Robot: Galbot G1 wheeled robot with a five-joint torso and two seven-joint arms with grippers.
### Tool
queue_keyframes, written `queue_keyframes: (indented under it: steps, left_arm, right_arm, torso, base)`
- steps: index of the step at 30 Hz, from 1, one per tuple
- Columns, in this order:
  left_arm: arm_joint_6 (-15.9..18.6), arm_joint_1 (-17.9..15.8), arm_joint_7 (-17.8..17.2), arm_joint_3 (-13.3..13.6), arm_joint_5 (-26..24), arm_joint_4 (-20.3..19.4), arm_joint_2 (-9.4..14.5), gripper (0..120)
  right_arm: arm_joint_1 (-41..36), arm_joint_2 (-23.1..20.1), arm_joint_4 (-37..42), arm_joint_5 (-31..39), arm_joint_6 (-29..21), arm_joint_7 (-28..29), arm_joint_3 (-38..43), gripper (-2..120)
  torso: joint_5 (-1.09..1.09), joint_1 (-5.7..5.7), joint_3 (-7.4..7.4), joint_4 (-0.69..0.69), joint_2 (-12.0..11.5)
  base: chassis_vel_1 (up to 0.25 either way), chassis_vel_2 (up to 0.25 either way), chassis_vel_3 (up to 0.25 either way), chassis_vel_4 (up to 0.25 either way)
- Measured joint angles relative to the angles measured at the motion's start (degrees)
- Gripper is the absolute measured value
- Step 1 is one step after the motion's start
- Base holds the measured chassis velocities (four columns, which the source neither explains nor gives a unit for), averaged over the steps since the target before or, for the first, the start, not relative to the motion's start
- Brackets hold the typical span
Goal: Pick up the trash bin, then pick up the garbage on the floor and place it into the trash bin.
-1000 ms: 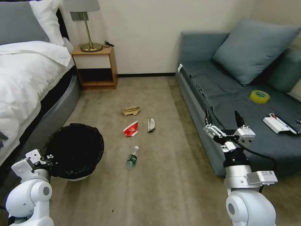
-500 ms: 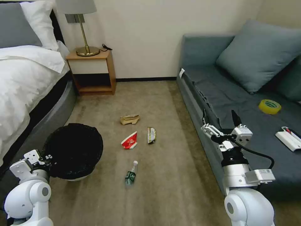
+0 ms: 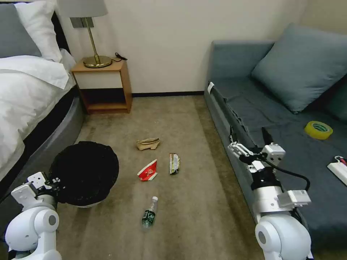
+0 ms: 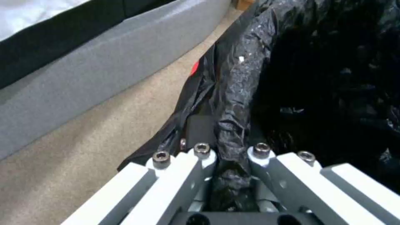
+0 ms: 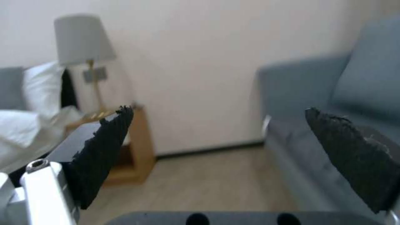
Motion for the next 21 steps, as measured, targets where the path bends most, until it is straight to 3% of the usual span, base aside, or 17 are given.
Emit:
queue_keyframes:
  steps: [3, 7, 9, 12, 14, 16, 18, 21]
  left_arm:
    - [0.00, 0.02, 0.02, 0.01, -0.01, -0.22, 0.06, 3]
    - [0.00, -0.03, 0.03, -0.34, 0.04, -0.32, -0.16, 3]
    - [0.00, -0.02, 0.01, -0.46, 0.08, -0.32, -0.21, 3]
    - [0.00, 0.22, 0.00, -0.91, 0.67, -0.32, -0.50, 3]
    - [0.00, 0.25, 0.00, -0.95, 0.73, -0.32, -0.54, 3]
    - [0.01, 0.35, -0.02, -1.45, 1.02, -0.48, -0.84, 3]
    - [0.01, 0.36, -0.01, -1.52, 1.05, -0.52, -0.88, 3]
    - [0.01, 0.35, -0.01, -2.11, 1.26, -0.89, -1.27, 3]
  right_arm:
    - [1.58, -2.01, -0.41, 4.16, -3.05, 3.27, -3.40, 100]
    - [8.88, -7.10, -4.60, 14.97, -9.91, 11.68, -13.64, 100]
    - [10.02, -7.65, -5.34, 15.99, -10.45, 12.59, -14.72, 100]
    - [19.81, -11.10, -12.78, 23.13, -12.68, 19.35, -24.06, 100]
    - [21.07, -11.48, -13.92, 24.22, -12.88, 20.23, -25.35, 100]
    - [27.27, -13.02, -20.46, 30.74, -13.96, 24.72, -33.02, 100]
    - [28.04, -13.13, -21.38, 31.46, -14.06, 25.25, -34.07, 100]
    - [34.49, -12.72, -28.29, 37.25, -15.54, 29.33, -42.44, 100]
  torso:
    - [0.00, 0.00, 0.00, 0.01, 0.00]
    - [0.01, 0.00, 0.00, 0.00, 0.00]
    - [0.01, 0.00, 0.00, 0.00, 0.00]
    - [0.01, 0.00, 0.00, 0.02, 0.00]
    - [0.01, 0.00, 0.01, 0.02, 0.00]
    - [0.00, 0.00, 0.01, 0.01, 0.00]
    - [0.00, 0.00, 0.01, 0.01, 0.00]
    - [0.00, 0.00, 0.01, 0.02, 0.00]
  base:
    - [0.000, 0.000, 0.000, 0.000]
    - [0.000, 0.000, 0.000, 0.000]
    - [0.000, 0.000, 0.000, 0.000]
    - [0.000, 0.000, 0.000, 0.000]
    - [0.000, 0.000, 0.000, 0.000]
    - [0.000, 0.000, 0.000, 0.000]
    - [0.000, 0.000, 0.000, 0.000]
    - [0.000, 0.000, 0.000, 0.000]
